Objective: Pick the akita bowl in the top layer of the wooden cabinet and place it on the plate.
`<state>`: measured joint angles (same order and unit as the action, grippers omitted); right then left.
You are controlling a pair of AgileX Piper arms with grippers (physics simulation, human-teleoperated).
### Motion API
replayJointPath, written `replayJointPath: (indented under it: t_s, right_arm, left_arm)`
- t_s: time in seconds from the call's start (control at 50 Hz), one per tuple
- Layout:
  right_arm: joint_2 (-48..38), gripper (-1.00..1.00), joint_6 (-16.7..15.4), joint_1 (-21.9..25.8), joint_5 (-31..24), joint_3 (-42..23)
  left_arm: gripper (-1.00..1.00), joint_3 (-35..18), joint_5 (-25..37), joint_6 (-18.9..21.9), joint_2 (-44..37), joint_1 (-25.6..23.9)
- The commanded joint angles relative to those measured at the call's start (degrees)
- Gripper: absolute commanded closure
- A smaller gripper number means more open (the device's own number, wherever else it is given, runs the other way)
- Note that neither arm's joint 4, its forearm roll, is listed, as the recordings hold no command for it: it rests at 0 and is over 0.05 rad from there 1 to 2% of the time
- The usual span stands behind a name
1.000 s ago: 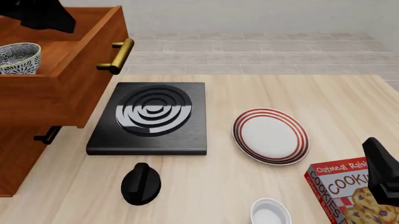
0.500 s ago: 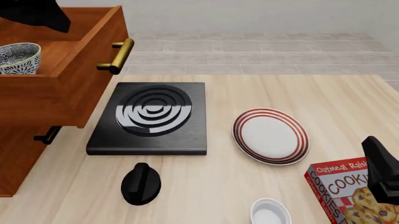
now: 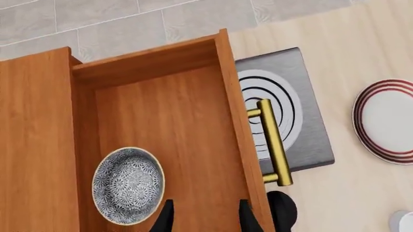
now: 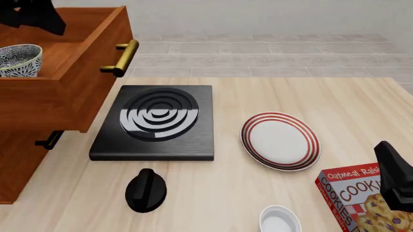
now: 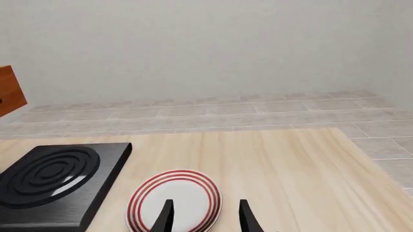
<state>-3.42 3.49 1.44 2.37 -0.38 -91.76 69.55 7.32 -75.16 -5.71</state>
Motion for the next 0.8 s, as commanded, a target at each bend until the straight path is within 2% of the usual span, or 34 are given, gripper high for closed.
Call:
replayJointPath:
  t_s: [0.02, 0.8]
  right_arm:
    - [0.55, -1.00, 0.09, -0.03, -0.52, -0.01]
    - [0.36, -1.00, -0.17, -0.17, -0.51, -0.02]
  left_arm:
    - [-1.00, -0.34, 0.06, 0.28, -1.38, 2.46]
    - [-1.00, 0.01, -3.51, 2.10, -8.50, 10.40]
